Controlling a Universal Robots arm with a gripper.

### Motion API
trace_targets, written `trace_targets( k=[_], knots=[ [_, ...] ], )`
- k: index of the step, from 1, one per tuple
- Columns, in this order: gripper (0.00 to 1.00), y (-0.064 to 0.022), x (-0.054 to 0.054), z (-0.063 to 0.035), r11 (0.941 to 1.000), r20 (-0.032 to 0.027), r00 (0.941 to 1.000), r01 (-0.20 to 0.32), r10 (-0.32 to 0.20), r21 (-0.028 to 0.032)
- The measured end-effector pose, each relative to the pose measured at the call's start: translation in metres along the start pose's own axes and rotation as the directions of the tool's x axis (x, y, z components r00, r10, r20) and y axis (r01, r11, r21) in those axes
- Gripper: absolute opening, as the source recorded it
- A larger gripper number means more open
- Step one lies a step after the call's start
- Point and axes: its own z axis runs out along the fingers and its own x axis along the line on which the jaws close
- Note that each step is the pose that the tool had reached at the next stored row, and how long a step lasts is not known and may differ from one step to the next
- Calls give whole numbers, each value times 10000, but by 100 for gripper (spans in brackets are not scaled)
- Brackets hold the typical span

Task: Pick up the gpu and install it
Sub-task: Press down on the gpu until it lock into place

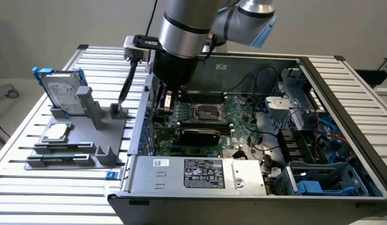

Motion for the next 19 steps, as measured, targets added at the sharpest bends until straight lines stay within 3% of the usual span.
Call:
trace_targets(
  k=[4,12,19],
  knots=[
    [11,2,0,-4,10000,-1,10000,-1,1,-11],
    [11,8,0,-9,10000,5,10000,-6,6,-94],
    [11,10,1,-16,9999,9,10000,-12,12,-110]
  ],
)
